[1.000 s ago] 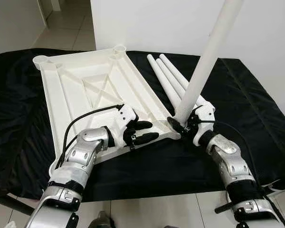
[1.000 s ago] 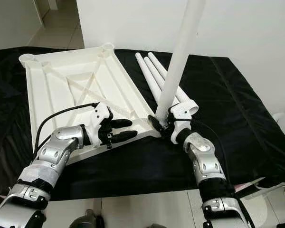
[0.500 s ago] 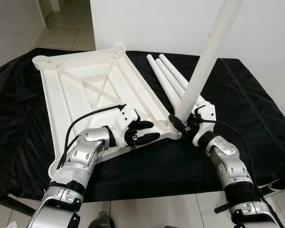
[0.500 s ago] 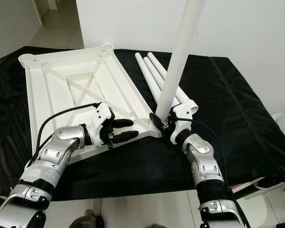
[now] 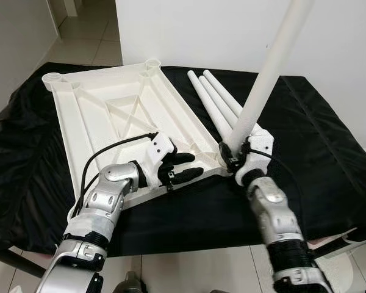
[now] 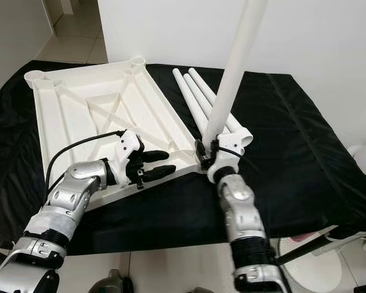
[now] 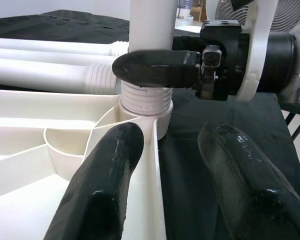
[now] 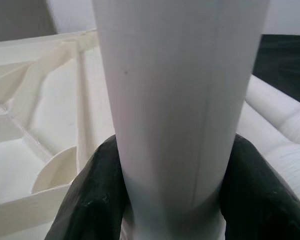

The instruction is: Building children table

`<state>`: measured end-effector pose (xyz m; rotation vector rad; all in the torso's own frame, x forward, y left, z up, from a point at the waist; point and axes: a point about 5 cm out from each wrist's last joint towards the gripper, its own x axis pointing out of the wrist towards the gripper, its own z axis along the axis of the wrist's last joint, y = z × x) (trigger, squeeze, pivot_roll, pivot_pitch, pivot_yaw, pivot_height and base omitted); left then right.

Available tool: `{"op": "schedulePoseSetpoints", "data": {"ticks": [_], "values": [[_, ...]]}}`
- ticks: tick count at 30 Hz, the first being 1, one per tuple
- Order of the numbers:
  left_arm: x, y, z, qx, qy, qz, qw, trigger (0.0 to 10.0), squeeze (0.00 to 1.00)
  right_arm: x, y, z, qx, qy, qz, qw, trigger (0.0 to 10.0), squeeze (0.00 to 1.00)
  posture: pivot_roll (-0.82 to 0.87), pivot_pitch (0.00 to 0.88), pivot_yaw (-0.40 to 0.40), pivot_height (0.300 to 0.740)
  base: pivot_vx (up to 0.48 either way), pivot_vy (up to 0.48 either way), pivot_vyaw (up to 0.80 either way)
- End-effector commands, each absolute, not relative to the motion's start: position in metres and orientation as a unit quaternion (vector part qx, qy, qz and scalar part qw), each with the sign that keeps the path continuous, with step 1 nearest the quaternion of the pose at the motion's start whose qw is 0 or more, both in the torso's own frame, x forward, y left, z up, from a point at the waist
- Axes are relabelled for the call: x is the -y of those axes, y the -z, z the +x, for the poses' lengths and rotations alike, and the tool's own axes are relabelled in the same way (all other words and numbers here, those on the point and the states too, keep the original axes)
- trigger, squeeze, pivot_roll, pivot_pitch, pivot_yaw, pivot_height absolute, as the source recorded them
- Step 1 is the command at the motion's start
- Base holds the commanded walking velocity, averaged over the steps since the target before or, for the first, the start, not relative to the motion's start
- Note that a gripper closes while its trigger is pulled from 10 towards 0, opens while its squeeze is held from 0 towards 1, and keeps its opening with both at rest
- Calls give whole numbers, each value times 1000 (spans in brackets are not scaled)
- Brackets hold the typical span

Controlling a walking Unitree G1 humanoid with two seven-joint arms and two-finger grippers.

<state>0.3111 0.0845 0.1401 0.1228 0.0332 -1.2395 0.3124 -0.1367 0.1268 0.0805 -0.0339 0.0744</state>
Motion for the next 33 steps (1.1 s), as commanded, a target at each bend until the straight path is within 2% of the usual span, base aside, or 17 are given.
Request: {"op": "schedulePoseSetpoints", "data": {"ticks": [1,4,7,12,13,14,15,24,25,27,28,33], "values": [[-87,-144,323,-8,504,62,862,10000,0,134,-125,309,11,23,58,998,10000,0,18,0,-49,740,0,0,0],[-88,-145,324,-7,501,62,863,10000,0,121,-126,306,16,51,49,997,10000,0,18,0,-50,740,0,0,0],[-88,-146,325,-5,500,61,864,10000,0,107,-126,307,14,29,65,997,10000,0,14,0,-45,740,0,0,0],[-87,-146,325,-5,503,59,862,10000,0,108,-130,307,20,18,71,997,10000,0,9,0,-46,740,0,0,0],[-87,-145,325,-6,506,59,861,10000,0,109,-132,306,26,17,71,997,10000,137,7,0,-45,740,0,0,0],[-87,-145,325,-7,508,60,860,10000,0,109,-133,305,30,16,71,997,10000,137,7,0,-45,740,0,0,0],[-87,-145,325,-6,509,62,859,10000,0,110,-134,304,34,12,75,997,10000,1000,7,0,-47,740,0,0,0],[-89,-146,325,-3,507,61,860,10000,0,117,-141,299,54,-6,71,996,10000,1000,6,0,-48,740,0,0,0],[-89,-146,325,-3,507,62,859,10000,0,123,-141,299,54,-12,71,996,10000,573,8,0,-53,740,0,0,0],[-89,-146,325,-3,508,62,859,10000,0,127,-141,299,55,-16,70,996,10000,573,8,0,-53,740,0,0,0],[-88,-146,325,-2,508,62,859,10000,0,133,-141,299,55,-37,62,996,10000,0,7,0,-54,740,0,0,0],[-88,-146,325,-2,509,61,858,10000,0,140,-140,298,53,-67,47,995,10000,0,8,0,-55,740,0,0,0]]}}
